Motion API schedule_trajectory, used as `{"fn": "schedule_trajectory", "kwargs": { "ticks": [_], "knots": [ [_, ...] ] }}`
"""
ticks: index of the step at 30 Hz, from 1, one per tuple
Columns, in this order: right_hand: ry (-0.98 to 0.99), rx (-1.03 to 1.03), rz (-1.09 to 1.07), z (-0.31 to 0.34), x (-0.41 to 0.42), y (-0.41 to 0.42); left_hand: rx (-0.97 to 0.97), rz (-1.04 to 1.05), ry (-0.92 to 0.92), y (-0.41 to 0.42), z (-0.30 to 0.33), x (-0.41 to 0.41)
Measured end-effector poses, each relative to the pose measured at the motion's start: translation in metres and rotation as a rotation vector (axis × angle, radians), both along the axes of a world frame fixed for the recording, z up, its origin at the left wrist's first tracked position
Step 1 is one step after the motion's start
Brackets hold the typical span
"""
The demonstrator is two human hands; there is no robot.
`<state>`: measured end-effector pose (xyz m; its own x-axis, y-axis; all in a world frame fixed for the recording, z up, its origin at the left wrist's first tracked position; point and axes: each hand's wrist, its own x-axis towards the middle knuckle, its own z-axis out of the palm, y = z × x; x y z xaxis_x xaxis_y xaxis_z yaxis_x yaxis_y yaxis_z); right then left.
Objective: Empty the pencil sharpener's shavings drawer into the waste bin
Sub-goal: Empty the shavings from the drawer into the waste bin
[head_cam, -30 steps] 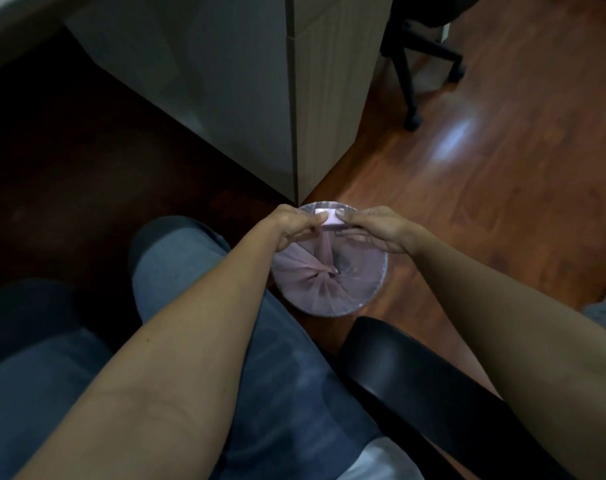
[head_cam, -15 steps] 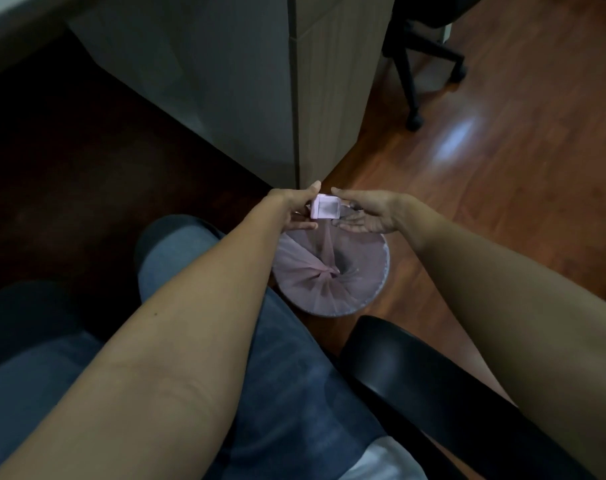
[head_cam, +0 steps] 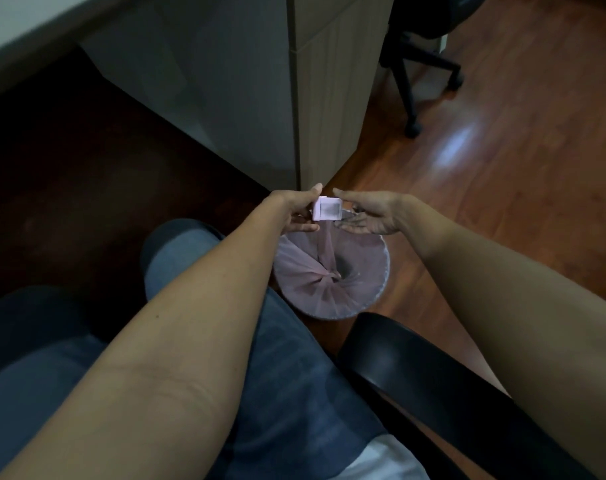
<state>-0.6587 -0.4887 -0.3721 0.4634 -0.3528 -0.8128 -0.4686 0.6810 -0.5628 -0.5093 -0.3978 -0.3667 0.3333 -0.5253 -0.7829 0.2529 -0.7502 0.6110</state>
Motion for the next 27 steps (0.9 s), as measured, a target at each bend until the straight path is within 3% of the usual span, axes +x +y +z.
{"fn": "schedule_trajectory", "kwargs": {
  "ticks": [10, 16, 27],
  "knots": [
    [-0.106, -0.020, 0.066, 0.018, -0.018, 0.001, -0.190, 0.043, 0.122, 0.020, -0.009, 0.009],
    [-0.197, -0.178, 0.018, 0.033, -0.022, -0.001, -0.340, 0.001, 0.143, 0.026, 0.012, 0.015],
    [-0.343, -0.558, 0.066, 0.129, -0.020, -0.023, -0.605, -0.183, -0.125, 0.003, 0.113, 0.025]
  ]
}}
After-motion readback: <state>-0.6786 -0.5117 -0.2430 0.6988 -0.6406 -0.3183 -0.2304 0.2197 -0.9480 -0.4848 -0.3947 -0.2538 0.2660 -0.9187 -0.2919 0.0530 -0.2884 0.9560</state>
